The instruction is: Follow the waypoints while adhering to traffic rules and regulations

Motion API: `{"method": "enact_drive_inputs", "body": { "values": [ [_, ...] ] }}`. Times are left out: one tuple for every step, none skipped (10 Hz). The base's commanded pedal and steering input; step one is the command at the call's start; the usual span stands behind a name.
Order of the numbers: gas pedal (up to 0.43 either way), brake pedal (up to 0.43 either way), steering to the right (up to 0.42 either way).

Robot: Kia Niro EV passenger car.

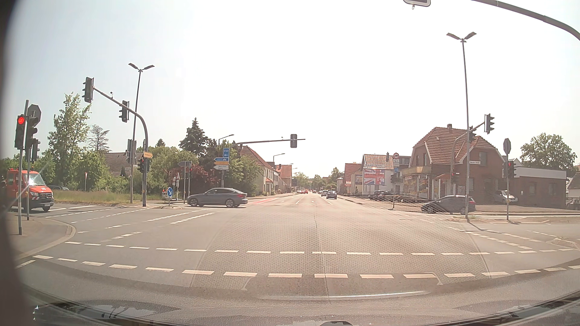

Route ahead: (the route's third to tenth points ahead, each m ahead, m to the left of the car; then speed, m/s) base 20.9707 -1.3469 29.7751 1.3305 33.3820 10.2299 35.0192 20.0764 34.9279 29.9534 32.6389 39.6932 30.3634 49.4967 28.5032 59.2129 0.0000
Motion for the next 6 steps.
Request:
{"method": "enact_drive_inputs", "body": {
  "values": [
    [0.000, 0.262, 0.019],
    [0.000, 0.262, 0.019],
    [0.000, 0.262, 0.019],
    [0.000, 0.262, 0.019],
    [0.000, 0.262, 0.019],
    [0.000, 0.262, 0.019]
  ]
}}
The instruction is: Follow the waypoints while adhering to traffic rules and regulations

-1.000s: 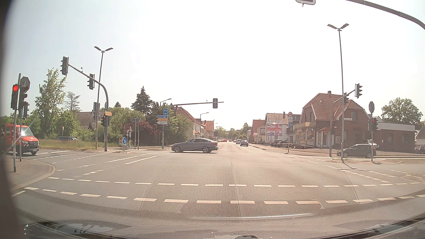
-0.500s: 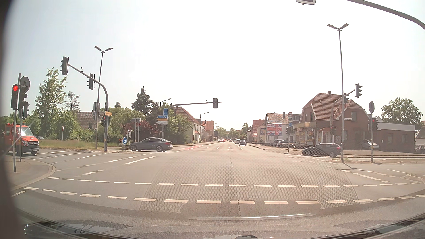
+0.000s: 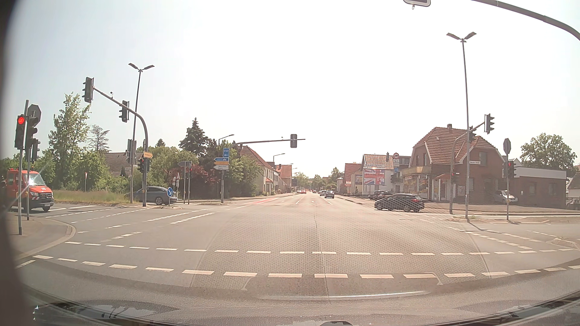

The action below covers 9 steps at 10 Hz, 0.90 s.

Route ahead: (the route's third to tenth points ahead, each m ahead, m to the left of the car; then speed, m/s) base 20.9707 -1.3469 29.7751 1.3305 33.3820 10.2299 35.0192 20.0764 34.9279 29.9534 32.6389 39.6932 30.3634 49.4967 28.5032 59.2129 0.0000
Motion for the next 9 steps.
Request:
{"method": "enact_drive_inputs", "body": {
  "values": [
    [0.000, 0.262, 0.019],
    [0.000, 0.262, 0.019],
    [0.000, 0.262, 0.019],
    [0.000, 0.262, 0.019],
    [0.000, 0.262, 0.019],
    [0.000, 0.262, 0.019],
    [0.000, 0.262, 0.019],
    [0.000, 0.262, 0.019],
    [0.000, 0.262, 0.019]
  ]
}}
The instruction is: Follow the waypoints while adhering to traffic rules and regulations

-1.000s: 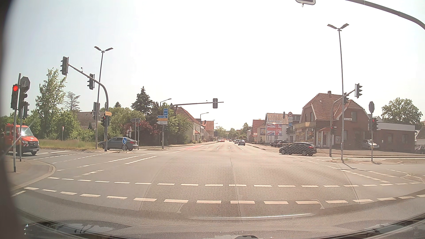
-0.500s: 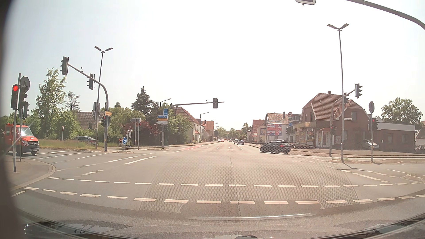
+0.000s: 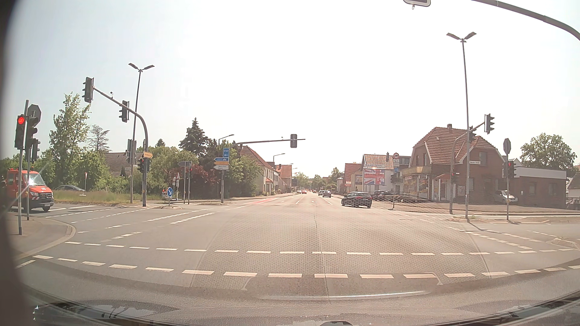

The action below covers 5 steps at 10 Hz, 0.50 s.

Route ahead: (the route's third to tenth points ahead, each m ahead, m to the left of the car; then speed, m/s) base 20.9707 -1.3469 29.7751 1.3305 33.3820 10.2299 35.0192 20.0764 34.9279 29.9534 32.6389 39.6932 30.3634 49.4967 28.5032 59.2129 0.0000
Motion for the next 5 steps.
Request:
{"method": "enact_drive_inputs", "body": {
  "values": [
    [0.000, 0.262, 0.019],
    [0.000, 0.262, 0.019],
    [0.000, 0.262, 0.019],
    [0.000, 0.262, 0.019],
    [0.000, 0.262, 0.019]
  ]
}}
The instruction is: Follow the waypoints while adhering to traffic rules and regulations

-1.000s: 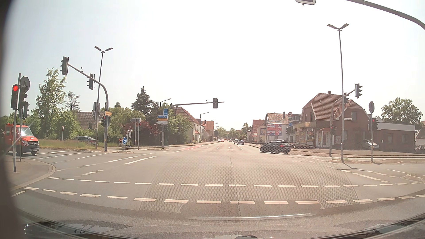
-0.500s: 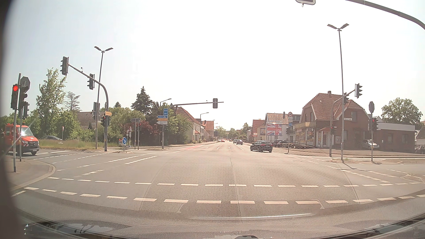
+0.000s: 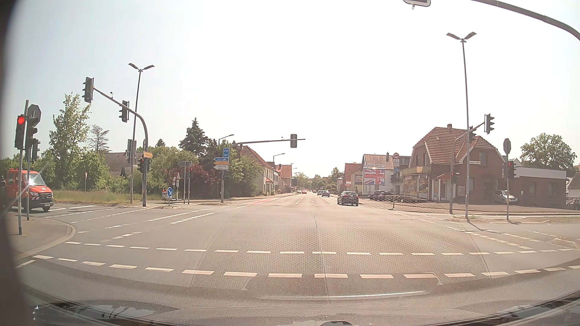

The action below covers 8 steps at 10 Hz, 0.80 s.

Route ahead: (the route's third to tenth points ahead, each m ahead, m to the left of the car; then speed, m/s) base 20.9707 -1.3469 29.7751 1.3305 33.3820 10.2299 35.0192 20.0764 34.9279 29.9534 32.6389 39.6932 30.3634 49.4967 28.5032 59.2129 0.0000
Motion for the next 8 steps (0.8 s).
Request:
{"method": "enact_drive_inputs", "body": {
  "values": [
    [0.000, 0.262, 0.019],
    [0.000, 0.262, 0.019],
    [0.000, 0.262, 0.019],
    [0.000, 0.262, 0.019],
    [0.000, 0.262, 0.019],
    [0.000, 0.262, 0.019],
    [0.000, 0.262, 0.019],
    [0.000, 0.262, 0.019]
  ]
}}
